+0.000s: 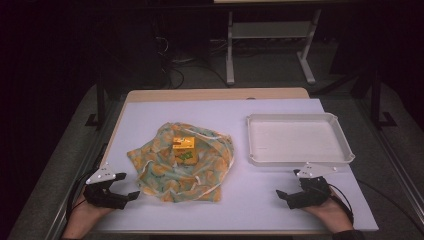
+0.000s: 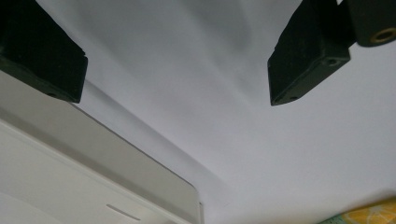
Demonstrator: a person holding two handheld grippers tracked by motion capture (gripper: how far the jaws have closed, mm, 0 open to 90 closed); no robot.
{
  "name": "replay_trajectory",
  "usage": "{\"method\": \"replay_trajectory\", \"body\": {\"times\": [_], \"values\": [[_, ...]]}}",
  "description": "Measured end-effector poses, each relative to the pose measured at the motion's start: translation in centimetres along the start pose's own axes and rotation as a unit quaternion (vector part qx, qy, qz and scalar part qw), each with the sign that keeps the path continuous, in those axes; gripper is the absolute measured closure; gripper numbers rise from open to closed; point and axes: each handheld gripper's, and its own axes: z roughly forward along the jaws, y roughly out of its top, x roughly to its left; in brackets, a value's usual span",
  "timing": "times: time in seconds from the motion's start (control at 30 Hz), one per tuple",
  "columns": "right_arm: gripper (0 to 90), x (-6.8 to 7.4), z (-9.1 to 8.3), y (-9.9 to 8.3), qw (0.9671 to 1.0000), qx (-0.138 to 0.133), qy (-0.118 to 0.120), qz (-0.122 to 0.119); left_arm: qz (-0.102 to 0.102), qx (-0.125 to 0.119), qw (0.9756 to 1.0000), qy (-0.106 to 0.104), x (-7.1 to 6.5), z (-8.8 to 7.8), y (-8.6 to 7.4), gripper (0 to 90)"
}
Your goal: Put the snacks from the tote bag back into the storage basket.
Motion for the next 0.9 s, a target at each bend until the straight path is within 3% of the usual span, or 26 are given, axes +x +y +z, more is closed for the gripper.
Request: {"method": "replay_trajectory", "body": {"times": [0.33, 0.47, 0.63, 0.9], "values": [[5.0, 0.0, 0.1, 0.2, 0.9999, -0.006, 0.011, 0.006, -0.009, -0.005, 0.9999, -0.003, -0.1, -0.6, 0.4, 12.5], [5.1, 0.1, 0.1, 0.4, 1.0, -0.005, 0.007, 0.001, 0.008, -0.001, 1.0, -0.002, 0.0, -0.9, 0.6, 12.6], [5.7, 0.0, 0.0, 0.3, 1.0, -0.005, 0.006, 0.005, 0.0, -0.011, 0.9999, -0.008, 0.0, -1.3, 1.2, 13.0], [5.9, -0.2, 0.0, 0.4, 0.9999, -0.008, 0.009, 0.01, 0.003, -0.021, 0.9997, -0.012, 0.2, -1.6, 2.3, 13.1]]}}
